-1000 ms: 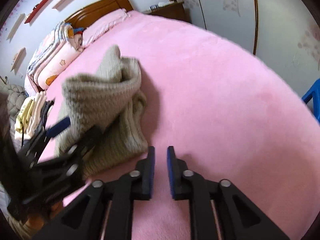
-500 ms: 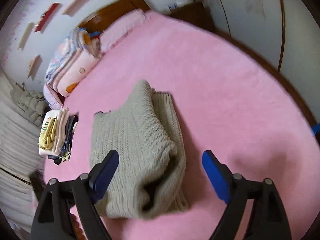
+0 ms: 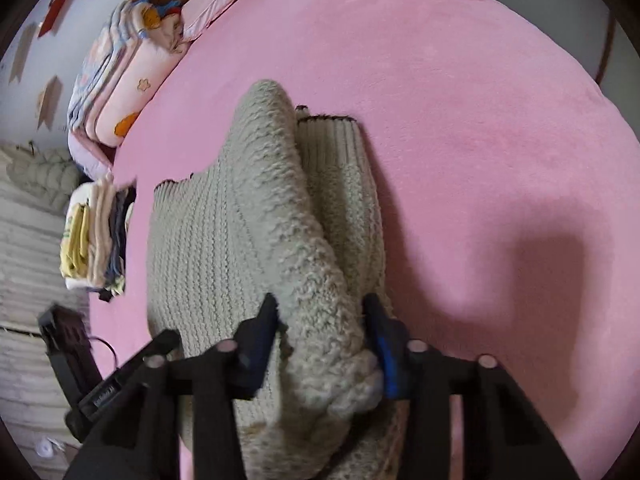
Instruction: Fold large clothes
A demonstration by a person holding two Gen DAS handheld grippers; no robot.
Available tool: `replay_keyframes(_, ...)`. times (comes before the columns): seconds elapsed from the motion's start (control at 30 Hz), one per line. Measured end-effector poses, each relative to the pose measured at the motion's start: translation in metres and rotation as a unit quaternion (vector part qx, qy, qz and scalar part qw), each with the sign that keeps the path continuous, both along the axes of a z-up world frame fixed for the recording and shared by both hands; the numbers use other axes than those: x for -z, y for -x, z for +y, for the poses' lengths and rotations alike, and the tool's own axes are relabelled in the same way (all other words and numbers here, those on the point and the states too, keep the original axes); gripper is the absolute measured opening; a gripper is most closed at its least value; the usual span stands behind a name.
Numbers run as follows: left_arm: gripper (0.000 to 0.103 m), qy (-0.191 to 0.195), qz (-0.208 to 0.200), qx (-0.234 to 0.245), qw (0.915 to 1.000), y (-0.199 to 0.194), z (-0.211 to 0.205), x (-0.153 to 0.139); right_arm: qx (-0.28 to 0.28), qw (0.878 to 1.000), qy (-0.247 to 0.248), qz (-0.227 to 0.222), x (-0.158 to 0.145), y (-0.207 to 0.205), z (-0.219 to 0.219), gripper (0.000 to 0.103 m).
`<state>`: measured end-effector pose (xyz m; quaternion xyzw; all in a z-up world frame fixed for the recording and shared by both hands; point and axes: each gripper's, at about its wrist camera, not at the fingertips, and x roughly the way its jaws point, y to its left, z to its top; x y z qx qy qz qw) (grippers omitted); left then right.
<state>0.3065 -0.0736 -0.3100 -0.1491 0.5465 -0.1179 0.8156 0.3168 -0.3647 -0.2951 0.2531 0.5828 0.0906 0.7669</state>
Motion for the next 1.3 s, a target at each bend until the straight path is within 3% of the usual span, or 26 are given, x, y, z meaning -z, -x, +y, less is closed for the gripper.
replay_keyframes(0.03,0.083,-0.003,-0.006,0.003,1.0000,-0.002,-0.002,-0.002,0.000,1.000,0.000,0.000,0.000,0.000,0.000,0.033)
replay_keyframes(0.1,0.063,-0.007,-0.016,0.019,0.9997,-0.004,-0.004,-0.002,-0.005,1.000,0.001,-0.008,-0.002,0.002,-0.001,0.030)
replay_keyframes(0.2,0.048,0.031,-0.031,0.027,0.9987,-0.003,0.013,-0.003,-0.008,0.999,-0.029,-0.034,-0.008,0.009,-0.002,0.027)
replay_keyframes(0.23,0.047,0.054,-0.035,0.025,0.9976,-0.002,0.023,-0.002,-0.013,0.996,-0.065,-0.062,-0.016,0.014,-0.001,0.026)
replay_keyframes(0.3,0.043,0.088,-0.042,0.023,0.9950,0.001,0.036,0.000,-0.019,0.992,-0.093,-0.085,-0.022,0.017,0.002,0.025)
replay_keyframes(0.33,0.043,0.107,-0.050,0.020,0.9928,0.003,0.040,0.002,-0.032,0.980,-0.149,-0.127,-0.029,0.023,0.010,0.025)
replay_keyframes(0.37,0.042,0.126,-0.057,0.015,0.9902,0.007,0.050,0.006,-0.032,0.980,-0.149,-0.127,-0.029,0.023,0.010,0.025)
replay_keyframes(0.43,0.042,0.154,-0.061,0.004,0.9861,0.011,0.062,0.017,-0.043,0.969,-0.188,-0.153,-0.026,0.028,0.014,0.025)
replay_keyframes(0.5,0.042,0.174,-0.058,-0.006,0.9830,0.015,0.069,0.030,-0.041,0.971,-0.175,-0.160,-0.011,0.030,0.015,0.025)
replay_keyframes(0.57,0.043,0.183,-0.063,0.002,0.9811,0.018,0.066,0.035,-0.019,0.980,-0.136,-0.142,0.014,0.030,0.006,0.026)
replay_keyframes(0.67,0.051,0.160,-0.068,0.017,0.9847,0.020,0.055,0.036,-0.008,0.984,-0.112,-0.140,0.042,0.040,-0.010,0.026)
replay_keyframes(0.77,0.076,0.142,-0.039,-0.009,0.9891,0.012,0.054,0.042,-0.014,0.985,-0.091,-0.149,0.039,0.039,-0.006,0.030)
replay_keyframes(0.8,0.079,0.142,-0.029,-0.017,0.9893,0.010,0.056,0.042,-0.020,0.985,-0.079,-0.150,0.035,0.038,-0.004,0.031)
replay_keyframes(0.87,0.080,0.140,-0.016,-0.024,0.9898,0.009,0.060,0.038,-0.026,0.987,-0.065,-0.142,0.028,0.033,0.000,0.038)
replay_keyframes(0.9,0.080,0.130,-0.017,-0.025,0.9910,0.006,0.060,0.035,-0.032,0.991,-0.033,-0.129,0.013,0.029,0.006,0.039)
replay_keyframes(1.0,0.080,0.082,-0.036,-0.024,0.9957,0.012,0.055,0.015,-0.032,0.991,0.006,-0.132,-0.002,0.033,0.010,0.042)
replay_keyframes(1.03,0.080,0.064,-0.041,-0.023,0.9968,0.018,0.056,0.006,-0.028,0.987,0.043,-0.151,-0.024,0.042,0.010,0.043)
replay_keyframes(1.17,0.080,0.005,-0.056,-0.011,0.9983,0.037,0.058,-0.022,-0.028,0.981,0.066,-0.181,-0.052,0.057,0.013,0.042)
replay_keyframes(1.3,0.080,-0.021,-0.082,0.010,0.9964,0.058,0.050,-0.047,-0.058,0.965,0.102,-0.233,-0.088,0.082,0.037,0.042)
